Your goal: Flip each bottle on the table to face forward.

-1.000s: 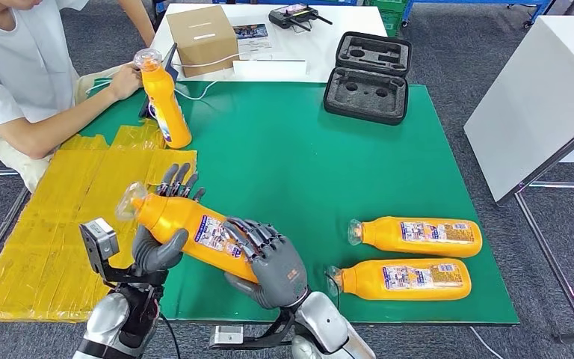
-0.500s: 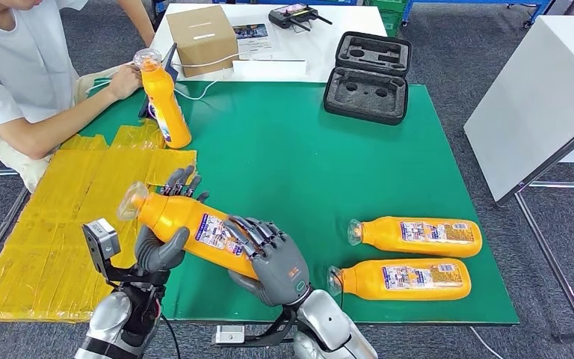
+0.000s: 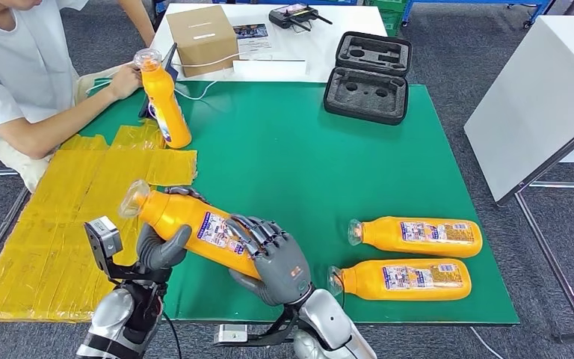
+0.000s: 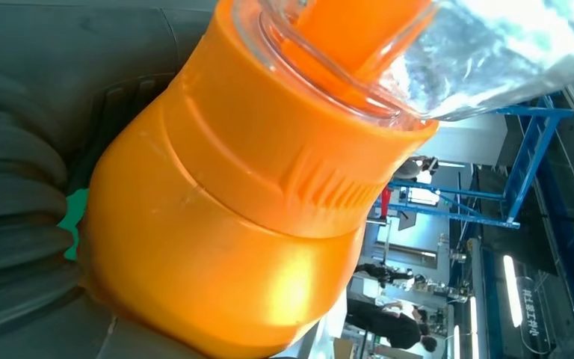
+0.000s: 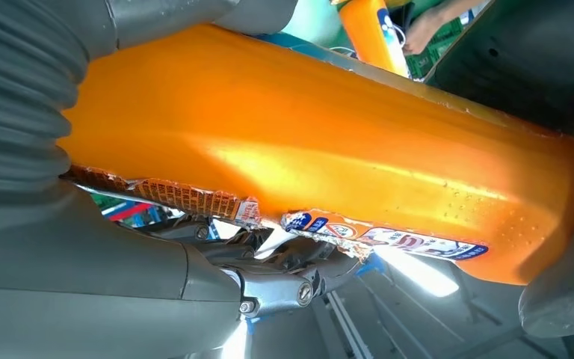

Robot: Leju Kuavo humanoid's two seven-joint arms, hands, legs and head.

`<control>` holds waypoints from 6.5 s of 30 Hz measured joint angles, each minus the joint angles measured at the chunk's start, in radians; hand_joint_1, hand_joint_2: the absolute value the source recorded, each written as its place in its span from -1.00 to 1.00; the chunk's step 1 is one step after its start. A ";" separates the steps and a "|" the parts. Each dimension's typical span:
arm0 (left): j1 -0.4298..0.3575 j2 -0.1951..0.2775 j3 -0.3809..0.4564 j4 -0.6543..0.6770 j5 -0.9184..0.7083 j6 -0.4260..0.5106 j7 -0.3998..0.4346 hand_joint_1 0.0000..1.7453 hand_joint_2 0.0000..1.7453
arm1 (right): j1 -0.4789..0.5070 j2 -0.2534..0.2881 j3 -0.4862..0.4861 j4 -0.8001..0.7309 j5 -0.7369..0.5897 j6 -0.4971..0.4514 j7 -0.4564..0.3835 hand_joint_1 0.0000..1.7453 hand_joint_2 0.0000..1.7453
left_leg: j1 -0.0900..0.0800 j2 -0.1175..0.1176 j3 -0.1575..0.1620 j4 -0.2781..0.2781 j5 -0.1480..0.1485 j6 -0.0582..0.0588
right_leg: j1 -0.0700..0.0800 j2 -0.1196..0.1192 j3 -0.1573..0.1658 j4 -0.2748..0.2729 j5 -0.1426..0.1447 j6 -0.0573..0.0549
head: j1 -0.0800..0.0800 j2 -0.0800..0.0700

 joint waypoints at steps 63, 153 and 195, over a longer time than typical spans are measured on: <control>-0.527 0.263 -0.199 1.057 -1.540 0.769 0.337 -1.00 1.00 | 0.075 -0.202 -0.050 -0.655 -0.764 0.261 -0.024 -1.00 1.00 | 0.000 -0.004 0.000 0.000 0.003 -0.002 | 0.000 -0.002 0.001 0.001 0.000 0.000 | 0.000 0.000; 0.198 -0.010 0.182 -0.048 0.013 -0.091 0.030 -1.00 1.00 | -0.087 -0.778 -0.318 -0.028 0.060 0.574 0.320 -1.00 1.00 | -0.003 -0.005 -0.002 0.001 -0.001 0.002 | -0.003 -0.003 0.001 -0.001 -0.001 0.004 | -0.001 0.000; 0.140 -0.016 0.140 0.052 0.073 -0.099 0.029 -1.00 1.00 | -0.286 -0.700 -0.103 0.301 -0.132 0.602 0.244 1.00 1.00 | -0.002 -0.004 0.002 0.000 -0.001 0.002 | -0.002 -0.003 0.005 0.000 -0.001 0.004 | 0.000 0.000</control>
